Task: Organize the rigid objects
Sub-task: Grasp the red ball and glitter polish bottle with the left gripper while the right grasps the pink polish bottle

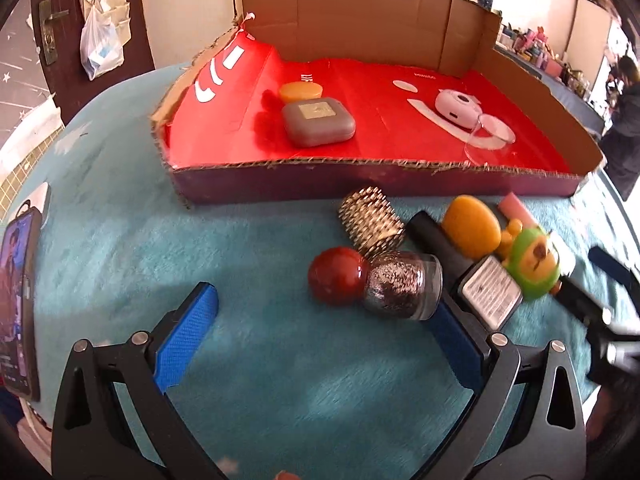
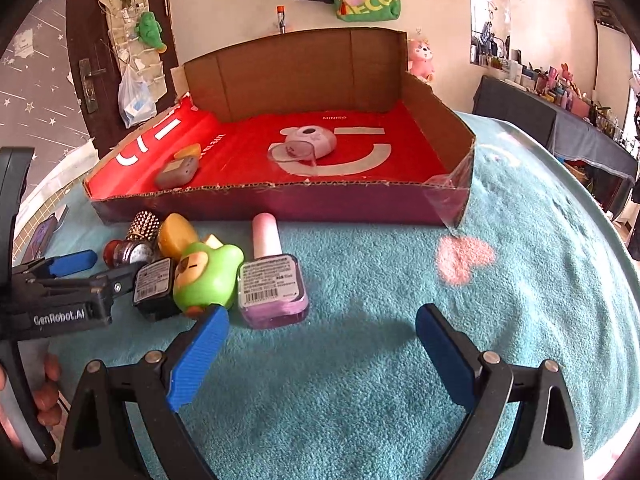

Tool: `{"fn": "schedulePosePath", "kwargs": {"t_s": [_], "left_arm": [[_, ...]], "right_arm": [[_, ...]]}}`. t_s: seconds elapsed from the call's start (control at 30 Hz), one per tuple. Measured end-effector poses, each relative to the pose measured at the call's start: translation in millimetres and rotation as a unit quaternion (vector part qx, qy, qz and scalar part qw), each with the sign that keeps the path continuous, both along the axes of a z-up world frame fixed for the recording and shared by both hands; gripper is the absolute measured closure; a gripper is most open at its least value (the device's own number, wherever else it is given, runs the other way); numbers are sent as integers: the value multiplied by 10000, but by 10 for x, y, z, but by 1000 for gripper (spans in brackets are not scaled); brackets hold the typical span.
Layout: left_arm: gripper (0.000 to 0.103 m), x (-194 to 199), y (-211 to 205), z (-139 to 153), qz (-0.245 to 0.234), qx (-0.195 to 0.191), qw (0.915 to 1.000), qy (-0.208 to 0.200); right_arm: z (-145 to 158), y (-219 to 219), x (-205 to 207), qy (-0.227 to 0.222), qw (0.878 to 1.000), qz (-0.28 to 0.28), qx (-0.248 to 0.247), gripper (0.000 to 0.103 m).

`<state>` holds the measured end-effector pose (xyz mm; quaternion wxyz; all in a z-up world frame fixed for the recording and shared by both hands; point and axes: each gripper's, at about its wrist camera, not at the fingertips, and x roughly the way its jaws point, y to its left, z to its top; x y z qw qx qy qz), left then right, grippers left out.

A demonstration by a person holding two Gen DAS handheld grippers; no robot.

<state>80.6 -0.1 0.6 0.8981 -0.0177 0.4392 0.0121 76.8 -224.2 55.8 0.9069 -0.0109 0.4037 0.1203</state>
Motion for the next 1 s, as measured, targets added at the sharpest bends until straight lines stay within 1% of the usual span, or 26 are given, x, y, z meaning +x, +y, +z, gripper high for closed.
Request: {"fn": "schedulePosePath", "kwargs": {"t_s": [0.07,0.17,0.23,0.3,0.37,0.43,0.5,0.53,0.57,0.6,0.63,0.67,0.7,0.73,0.77,0.8,0.9,1.0], "left_arm": [[0,-63,60,0,26,47,10000,-1],[0,-141,143,-6,10,40,10000,-53],[0,-141,139,0,-15,57,10000,-75],[0,-136,112,15,-100,15,9998,-152],[0,-117,92,22,-229,-72,9995,-198],[0,-86,61,19,-310,-15,9993,-228],[1,-52,31,7,-351,88,9990,-253],[2,-42,21,3,-387,103,9988,-268],[6,-37,13,0,-420,118,9986,-284],[12,-38,6,0,-450,141,9984,-310],[16,-46,-3,5,-487,165,9981,-353],[25,-50,-11,11,-519,177,9978,-382],[31,-57,-21,18,-565,181,9974,-411],[34,-67,-35,25,-617,177,9970,-443],[42,-71,-41,30,-647,182,9966,-467],[45,-82,-60,36,-688,215,9961,-511],[45,-121,-110,36,-729,415,9946,-613],[45,-192,-118,49,-763,461,9937,-672]], "right_arm": [[-4,-11,42,9,10000,-23,-48,6],[-11,-41,77,17,10000,-11,22,6],[-16,-24,81,-64,10000,10,-10,6],[-17,-1,89,-147,9999,82,-21,9],[-24,22,113,-162,9997,184,28,17],[-29,47,130,-113,9995,272,84,23],[-30,85,140,-100,9994,319,41,27],[-31,111,147,-94,9993,364,30,32],[-35,132,152,-86,9991,404,33,38],[-41,156,156,-70,9989,459,37,41],[-47,183,154,-72,9986,526,28,48],[-49,204,145,-90,9983,574,12,54],[-52,226,133,-104,9979,636,9,58],[-53,247,117,-114,9976,676,-2,64],[-54,259,106,-137,9977,666,-46,64],[-53,263,94,-150,9977,657,-70,64],[-45,223,54,-101,9981,607,30,64],[-36,169,-55,-85,9984,547,90,64]]}}
